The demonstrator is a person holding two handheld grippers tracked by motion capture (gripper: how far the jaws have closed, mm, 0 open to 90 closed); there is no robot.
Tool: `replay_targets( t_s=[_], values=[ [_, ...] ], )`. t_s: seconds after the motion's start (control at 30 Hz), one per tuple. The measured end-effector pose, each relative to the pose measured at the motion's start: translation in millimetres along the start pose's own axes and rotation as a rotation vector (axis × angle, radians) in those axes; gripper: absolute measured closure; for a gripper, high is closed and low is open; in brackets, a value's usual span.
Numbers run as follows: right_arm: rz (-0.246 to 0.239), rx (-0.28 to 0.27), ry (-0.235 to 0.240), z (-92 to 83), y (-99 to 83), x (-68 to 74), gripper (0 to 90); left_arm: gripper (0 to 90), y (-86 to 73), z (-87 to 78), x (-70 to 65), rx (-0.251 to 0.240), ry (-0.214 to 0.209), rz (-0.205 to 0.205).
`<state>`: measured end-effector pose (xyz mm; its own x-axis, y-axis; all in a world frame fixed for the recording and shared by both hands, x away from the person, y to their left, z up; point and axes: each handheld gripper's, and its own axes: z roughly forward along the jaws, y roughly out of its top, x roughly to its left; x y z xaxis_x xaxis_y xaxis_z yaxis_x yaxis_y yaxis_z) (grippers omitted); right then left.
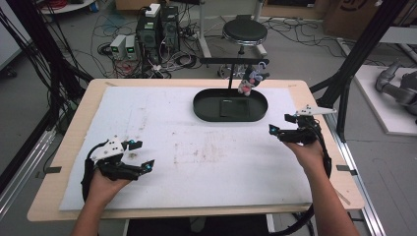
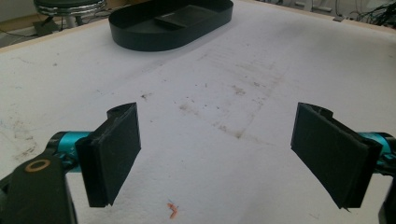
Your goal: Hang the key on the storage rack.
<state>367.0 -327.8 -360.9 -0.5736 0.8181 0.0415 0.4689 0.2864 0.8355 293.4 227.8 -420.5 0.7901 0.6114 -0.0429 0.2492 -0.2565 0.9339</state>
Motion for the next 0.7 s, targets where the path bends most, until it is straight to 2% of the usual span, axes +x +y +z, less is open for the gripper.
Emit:
replay_targets(
  t_s=[0.43, 0.7],
  values=[
    [0.027, -0.027, 0.030, 4.0, -43.3, 13.6, 19.1, 15.8, -0.1, 5.8, -0.3, 0.003, -0.006, -0.006],
    [-0.007, -0.016, 0.032, 13.2, -58.9, 23.9, 18.7, 15.7, -1.7, 12.2, -1.0, 0.017, -0.011, -0.007]
  ],
)
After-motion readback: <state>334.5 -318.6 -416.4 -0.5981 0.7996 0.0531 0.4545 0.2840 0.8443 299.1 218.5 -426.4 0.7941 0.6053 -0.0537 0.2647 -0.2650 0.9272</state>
